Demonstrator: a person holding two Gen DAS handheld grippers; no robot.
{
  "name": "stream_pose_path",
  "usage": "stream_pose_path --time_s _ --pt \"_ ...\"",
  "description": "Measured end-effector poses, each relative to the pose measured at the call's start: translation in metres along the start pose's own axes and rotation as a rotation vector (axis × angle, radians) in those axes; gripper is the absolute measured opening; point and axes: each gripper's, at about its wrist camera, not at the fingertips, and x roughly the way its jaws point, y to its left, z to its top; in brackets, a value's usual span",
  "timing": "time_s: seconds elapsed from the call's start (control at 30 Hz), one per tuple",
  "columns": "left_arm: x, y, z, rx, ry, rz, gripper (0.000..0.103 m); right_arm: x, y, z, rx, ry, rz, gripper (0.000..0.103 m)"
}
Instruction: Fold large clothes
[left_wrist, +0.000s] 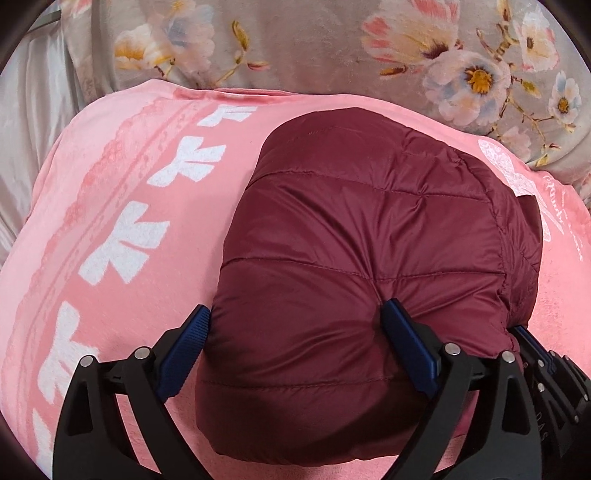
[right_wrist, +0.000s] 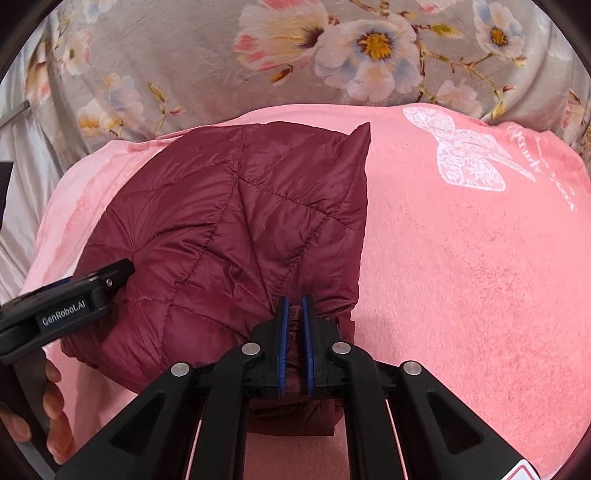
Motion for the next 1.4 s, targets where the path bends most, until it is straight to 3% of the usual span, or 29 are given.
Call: stream_pose_path --time_s 0.43,0.53,0.8,0.93,1.17,1.4 --pt "0.004 -0.002 -0.010 0.002 -0.039 0.028 0.094 0.003 0.000 -0.007 -0.017 -0.024 -0.008 0.007" --pt "-0.002 -0.001 -0.015 -0.003 -0.062 0.033 0.094 -0.009 -0.002 -0.009 -0.011 -0.055 0.007 0.011" --pt "-0.041 -0.003 -0.045 0.016 -0.160 0.046 0.094 -0.049 -0.001 -0.033 -0.019 -0.123 0.005 0.044" --pt "-0.057 -0.006 -0.065 0.023 -0.171 0.046 0.094 -0.061 0.003 -0.050 -0.039 -0.108 0.003 0.050" --pt "-0.058 -0.014 -0.102 0.039 -0.102 0.063 0.094 -0.079 -0.004 -0.074 -0.007 -0.097 -0.005 0.065" --pt "-0.069 -0.015 -0.115 0.036 -0.127 0.088 0.097 -0.082 -0.003 -0.084 -0.007 -0.079 -0.057 0.079"
